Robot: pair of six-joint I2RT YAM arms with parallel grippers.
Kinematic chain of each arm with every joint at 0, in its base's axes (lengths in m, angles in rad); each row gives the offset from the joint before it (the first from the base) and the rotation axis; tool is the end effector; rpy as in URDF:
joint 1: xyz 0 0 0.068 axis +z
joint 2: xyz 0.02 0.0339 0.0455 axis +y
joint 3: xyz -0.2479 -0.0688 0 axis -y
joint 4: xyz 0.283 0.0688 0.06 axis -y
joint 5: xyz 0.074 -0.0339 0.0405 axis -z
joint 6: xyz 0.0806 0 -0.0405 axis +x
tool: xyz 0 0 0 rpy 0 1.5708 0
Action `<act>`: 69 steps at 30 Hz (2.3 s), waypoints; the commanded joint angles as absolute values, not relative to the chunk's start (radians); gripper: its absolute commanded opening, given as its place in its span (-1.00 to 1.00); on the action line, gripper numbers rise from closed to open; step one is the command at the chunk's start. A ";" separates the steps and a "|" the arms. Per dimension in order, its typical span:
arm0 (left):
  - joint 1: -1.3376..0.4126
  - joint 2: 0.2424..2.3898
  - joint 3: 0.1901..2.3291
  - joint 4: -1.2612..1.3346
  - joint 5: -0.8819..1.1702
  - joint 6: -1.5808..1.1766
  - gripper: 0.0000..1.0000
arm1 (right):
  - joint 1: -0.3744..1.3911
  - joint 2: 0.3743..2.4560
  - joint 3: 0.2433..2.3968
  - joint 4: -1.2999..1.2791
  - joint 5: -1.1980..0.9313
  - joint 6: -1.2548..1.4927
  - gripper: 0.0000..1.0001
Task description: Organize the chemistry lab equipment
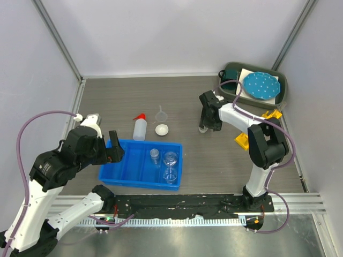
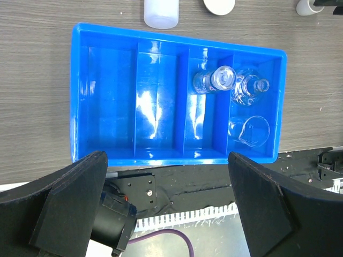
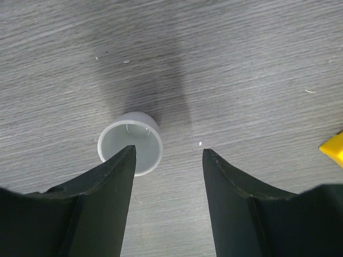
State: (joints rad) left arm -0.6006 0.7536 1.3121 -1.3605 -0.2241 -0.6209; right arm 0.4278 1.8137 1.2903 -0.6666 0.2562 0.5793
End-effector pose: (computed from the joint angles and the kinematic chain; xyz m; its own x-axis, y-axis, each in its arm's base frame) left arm 0.1368 -0.0720 0.3743 -0.7287 -0.1884 -0.6584 -0.0005 0.9616 -0.2746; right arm 0.3826 0.1520 0.1236 -0.8797 0.1809 -0.4398 0.1983 0.9801 0.0066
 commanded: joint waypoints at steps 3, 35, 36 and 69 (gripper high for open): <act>-0.597 0.764 1.336 -1.371 -0.229 -0.618 1.00 | 0.426 1.836 1.289 -0.611 0.235 0.606 0.07; -0.597 0.787 1.327 -1.355 -0.230 -0.629 1.00 | 0.552 1.689 1.420 -0.706 0.343 0.574 -0.99; -0.597 0.787 1.327 -1.353 -0.230 -0.629 0.99 | 0.572 1.674 1.433 -0.713 0.356 0.569 -0.99; -0.597 0.719 1.419 -1.436 -0.278 -0.689 1.00 | 1.094 2.071 1.971 -0.733 0.160 0.543 -0.99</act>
